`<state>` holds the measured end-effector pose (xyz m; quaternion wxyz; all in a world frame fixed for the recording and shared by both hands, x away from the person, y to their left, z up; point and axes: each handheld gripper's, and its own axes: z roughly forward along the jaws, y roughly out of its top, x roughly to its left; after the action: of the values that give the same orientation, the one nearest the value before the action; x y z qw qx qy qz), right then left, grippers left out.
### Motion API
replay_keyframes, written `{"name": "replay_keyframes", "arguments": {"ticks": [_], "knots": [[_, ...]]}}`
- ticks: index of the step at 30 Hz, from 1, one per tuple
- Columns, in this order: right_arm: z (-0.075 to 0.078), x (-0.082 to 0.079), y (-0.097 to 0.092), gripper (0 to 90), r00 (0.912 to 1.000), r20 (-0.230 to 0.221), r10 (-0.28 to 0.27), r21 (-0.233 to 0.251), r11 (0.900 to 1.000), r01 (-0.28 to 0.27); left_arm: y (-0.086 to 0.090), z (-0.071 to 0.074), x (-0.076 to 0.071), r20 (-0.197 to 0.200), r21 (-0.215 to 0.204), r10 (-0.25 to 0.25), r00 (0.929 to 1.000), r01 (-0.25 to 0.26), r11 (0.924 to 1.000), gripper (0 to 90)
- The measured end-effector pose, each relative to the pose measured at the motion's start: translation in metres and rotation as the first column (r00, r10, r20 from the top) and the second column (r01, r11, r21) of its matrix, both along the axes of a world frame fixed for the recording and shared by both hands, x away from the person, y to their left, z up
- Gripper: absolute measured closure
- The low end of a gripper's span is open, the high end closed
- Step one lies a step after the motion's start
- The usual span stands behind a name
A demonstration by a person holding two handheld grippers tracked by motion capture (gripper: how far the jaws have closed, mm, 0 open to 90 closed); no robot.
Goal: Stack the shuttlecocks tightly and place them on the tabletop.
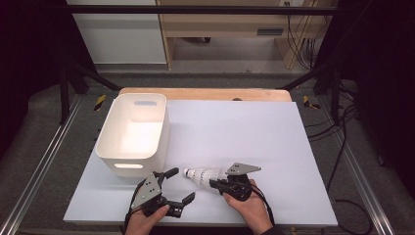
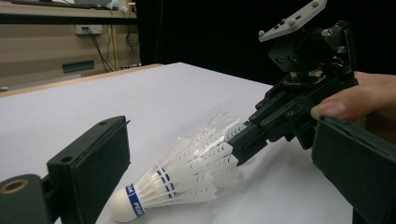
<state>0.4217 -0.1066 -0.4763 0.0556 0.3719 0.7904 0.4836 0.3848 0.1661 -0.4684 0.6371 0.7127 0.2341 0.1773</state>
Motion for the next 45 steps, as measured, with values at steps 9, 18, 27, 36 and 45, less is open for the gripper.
{"name": "replay_keyframes", "arguments": {"ticks": [9,18,27,36,45], "knots": [[-0.0005,-0.0005,0.0009,87.7,0.9999,-0.004,0.011,-0.021,0.9997,-0.011,0.0001,0.0000,0.0000,-0.001,0.001,0.003,1.0000,-0.003,1.0000,4.1],[-0.0019,-0.0012,0.0020,85.1,0.9996,-0.003,0.027,-0.044,0.9987,-0.027,-0.0001,-0.0002,0.0001,-0.003,0.004,0.000,1.0000,0.000,1.0000,4.1],[-0.0002,-0.0039,0.0003,73.9,0.9995,0.006,0.031,-0.044,0.9985,-0.031,-0.0005,-0.0004,0.0002,-0.003,0.005,-0.002,1.0000,0.002,1.0000,4.1],[-0.0003,-0.0059,0.0008,65.3,0.9993,0.012,0.035,-0.065,0.9973,-0.035,-0.0004,-0.0002,0.0001,-0.003,0.006,-0.003,1.0000,0.003,1.0000,4.1],[-0.0004,-0.0076,0.0028,62.9,0.9989,0.017,0.045,-0.083,0.9956,-0.043,-0.0004,-0.0003,0.0001,-0.003,0.005,-0.002,1.0000,0.002,1.0000,4.1]]}}
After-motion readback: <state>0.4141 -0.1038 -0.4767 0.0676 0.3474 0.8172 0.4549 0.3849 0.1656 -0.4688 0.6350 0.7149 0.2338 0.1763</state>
